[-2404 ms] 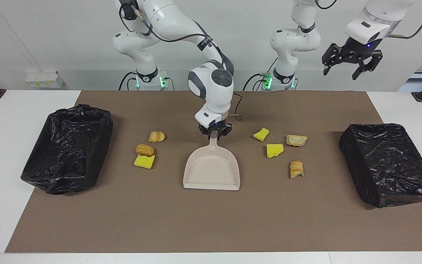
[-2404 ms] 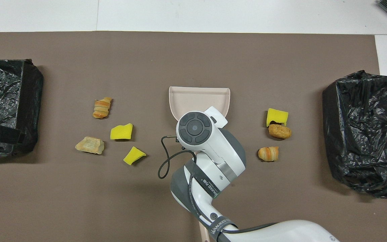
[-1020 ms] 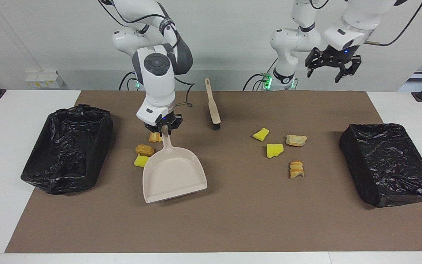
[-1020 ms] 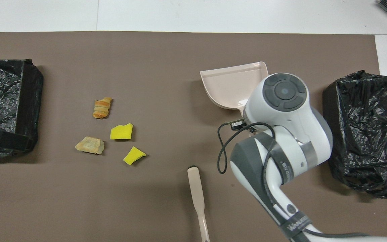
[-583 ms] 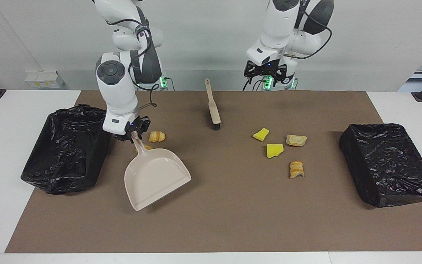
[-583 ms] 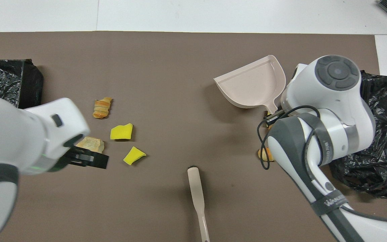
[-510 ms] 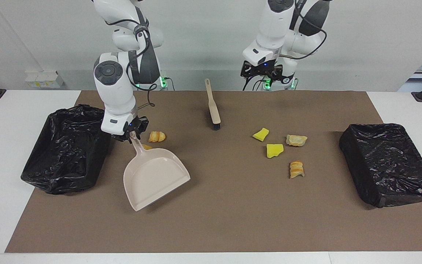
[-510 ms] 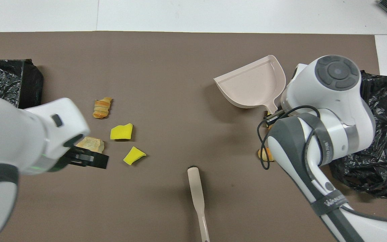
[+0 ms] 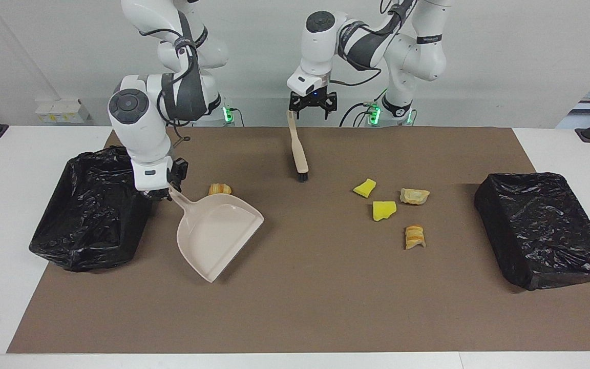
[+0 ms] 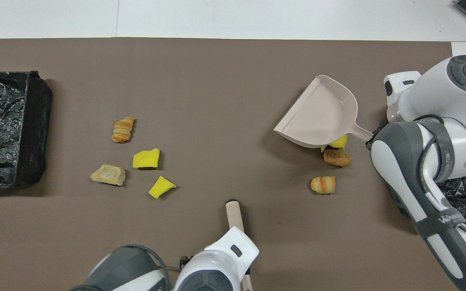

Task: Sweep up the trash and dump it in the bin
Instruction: 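Grasp the brush with the left gripper while the right gripper places the dustpan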

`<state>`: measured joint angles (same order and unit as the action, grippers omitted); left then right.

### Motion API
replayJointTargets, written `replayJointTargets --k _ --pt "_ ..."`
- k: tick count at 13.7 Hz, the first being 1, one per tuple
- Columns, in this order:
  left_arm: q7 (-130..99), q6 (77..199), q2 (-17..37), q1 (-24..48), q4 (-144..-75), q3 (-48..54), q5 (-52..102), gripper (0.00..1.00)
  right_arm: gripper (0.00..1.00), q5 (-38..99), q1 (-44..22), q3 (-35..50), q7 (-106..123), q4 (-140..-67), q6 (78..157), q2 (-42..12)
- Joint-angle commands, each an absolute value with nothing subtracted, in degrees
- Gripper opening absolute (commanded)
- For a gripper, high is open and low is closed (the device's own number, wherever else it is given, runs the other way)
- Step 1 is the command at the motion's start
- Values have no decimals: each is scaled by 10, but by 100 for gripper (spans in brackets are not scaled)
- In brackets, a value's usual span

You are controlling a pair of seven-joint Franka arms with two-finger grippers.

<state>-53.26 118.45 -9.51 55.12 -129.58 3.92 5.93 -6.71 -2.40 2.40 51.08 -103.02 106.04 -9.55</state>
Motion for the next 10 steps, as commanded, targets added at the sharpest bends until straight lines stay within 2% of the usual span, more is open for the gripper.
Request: replayJointTargets --k 1,6,7,9,10 --pt "-597 1258 -53 606 -1317 26 65 100 0 -103 -27 32 627 -1029 1052 -87" --pt "-607 1289 -1 630 -1320 26 65 98 0 -139 -49 33 753 -1041 1063 -77" --pt "-606 1297 12 634 -1320 26 65 90 0 -164 -67 33 752 -1047 1068 -75" --pt "-603 1290 14 632 -1317 25 64 53 0 -170 -78 33 750 -1047 1077 -74" --pt "-601 1288 11 627 -1314 25 64 45 0 -170 -81 33 749 -1048 1078 -74"
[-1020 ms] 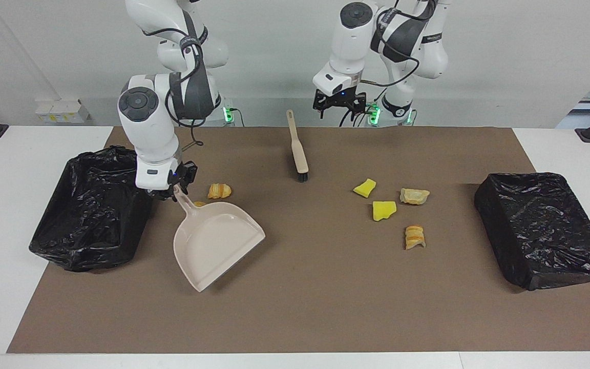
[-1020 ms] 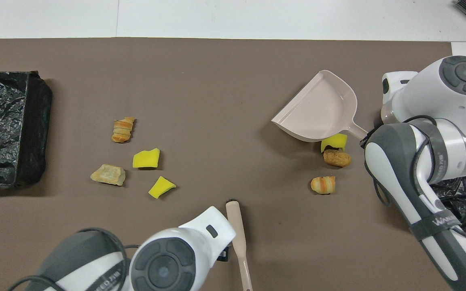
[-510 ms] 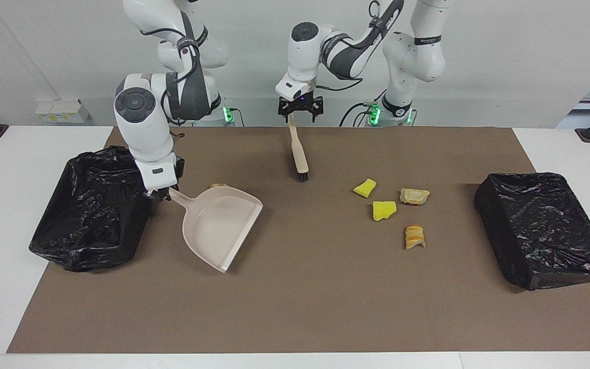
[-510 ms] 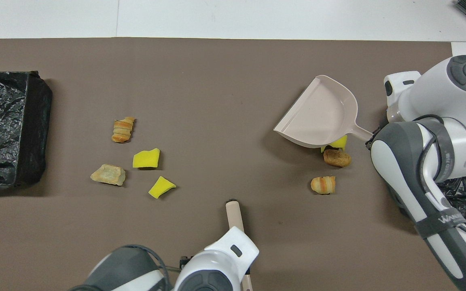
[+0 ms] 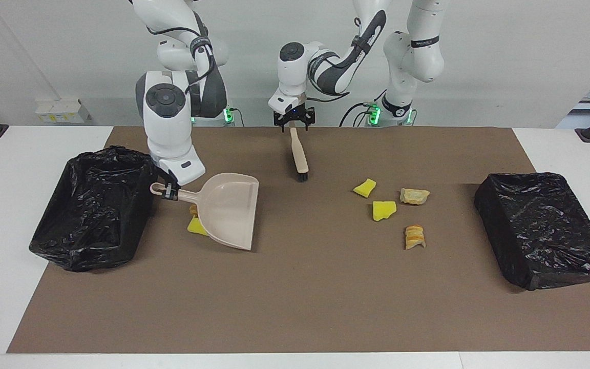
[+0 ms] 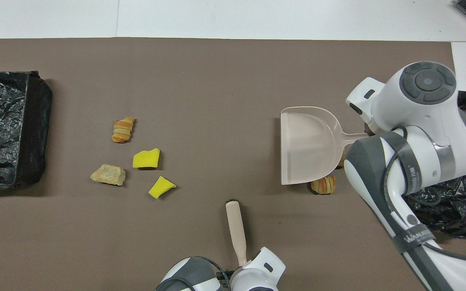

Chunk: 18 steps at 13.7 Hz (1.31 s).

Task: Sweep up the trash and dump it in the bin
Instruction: 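Grasp the brush with the left gripper while the right gripper places the dustpan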

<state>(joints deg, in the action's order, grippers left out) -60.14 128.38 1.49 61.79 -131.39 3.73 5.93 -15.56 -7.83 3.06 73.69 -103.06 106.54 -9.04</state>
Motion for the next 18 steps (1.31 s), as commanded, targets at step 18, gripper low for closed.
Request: replayJointTargets --k 18 --pt "-181 1085 -81 268 -1252 19 -38 0 0 -169 -214 33 671 -1072 1128 -79"
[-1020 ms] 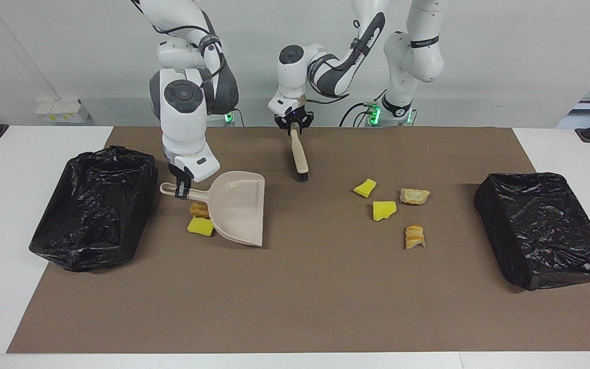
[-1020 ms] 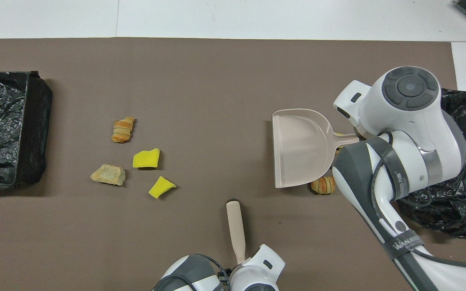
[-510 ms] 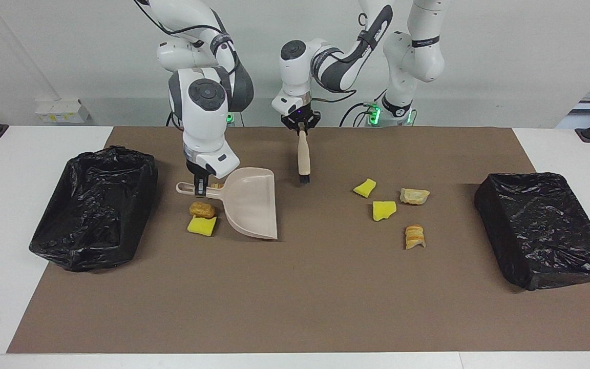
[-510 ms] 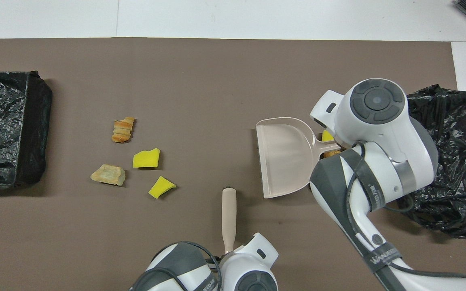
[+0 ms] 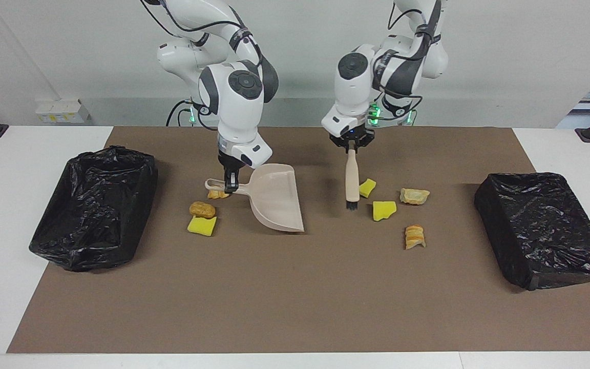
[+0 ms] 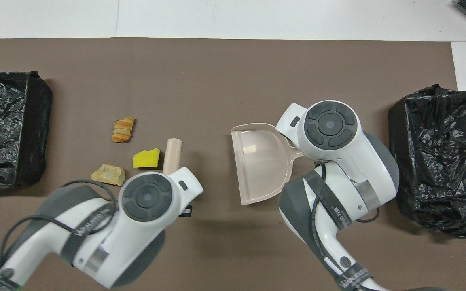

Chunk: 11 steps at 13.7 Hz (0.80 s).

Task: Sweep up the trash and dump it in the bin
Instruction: 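Grasp the brush with the left gripper while the right gripper places the dustpan, then sweep the bread and sponge pieces toward the dustpan with the left gripper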

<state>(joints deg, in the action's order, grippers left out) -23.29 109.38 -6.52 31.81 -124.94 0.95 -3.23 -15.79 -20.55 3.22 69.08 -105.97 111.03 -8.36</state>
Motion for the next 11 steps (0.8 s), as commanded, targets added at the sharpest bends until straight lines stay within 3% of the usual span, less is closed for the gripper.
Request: replayJointTargets --k 1,8,11 --pt "-136 1091 -77 238 -1248 19 -40 0 0 -169 -220 33 642 -1072 1135 -82" --pt "170 1155 -51 -18 -1250 19 -57 0 0 -163 -271 34 505 -1060 1155 -121" --pt "178 1151 -58 -36 -1285 19 -58 0 0 -163 -286 33 470 -1055 1156 -133"
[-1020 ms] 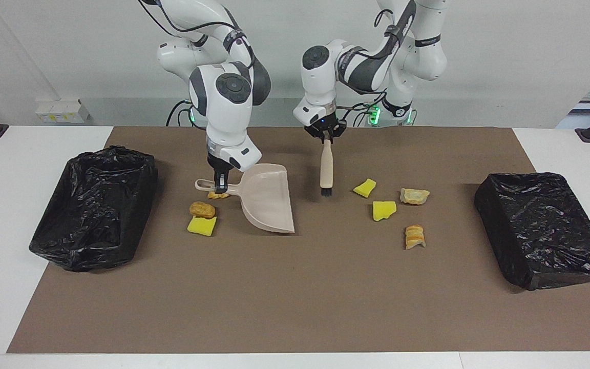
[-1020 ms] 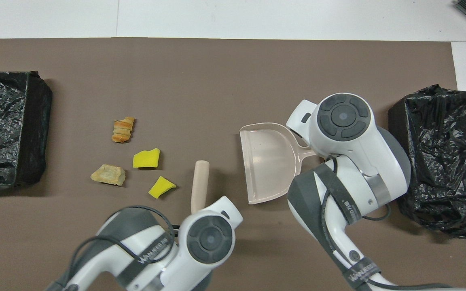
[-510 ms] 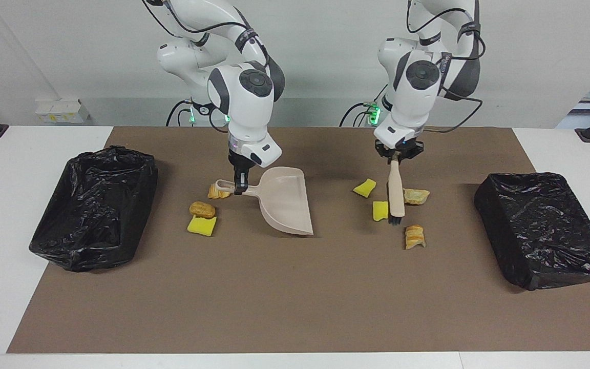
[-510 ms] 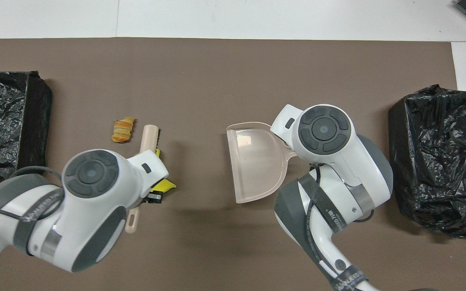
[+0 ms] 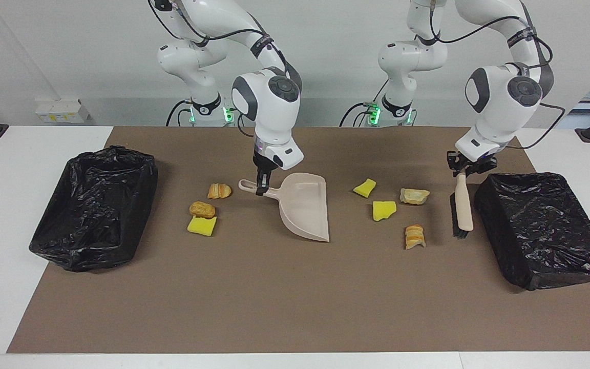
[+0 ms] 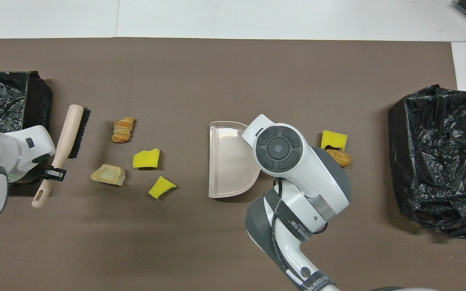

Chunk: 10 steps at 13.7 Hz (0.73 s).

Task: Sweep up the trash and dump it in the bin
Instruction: 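Sweep the bread and sponge pieces toward the dustpan with the left gripper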

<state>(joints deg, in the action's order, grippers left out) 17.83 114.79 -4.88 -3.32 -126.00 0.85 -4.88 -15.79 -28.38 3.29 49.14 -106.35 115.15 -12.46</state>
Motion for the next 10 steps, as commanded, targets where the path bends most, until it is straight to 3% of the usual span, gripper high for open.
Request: replayJointTargets --k 1,6,10 --pt "175 1153 -60 -36 -1298 18 -57 0 0 -163 -286 33 472 -1055 1149 -133" --pt "43 1148 -77 -12 -1343 22 -57 0 0 -175 -279 33 497 -1059 1131 -129" --pt "-127 1150 -76 95 -1362 23 -55 0 0 -197 -278 33 515 -1061 1123 -127"
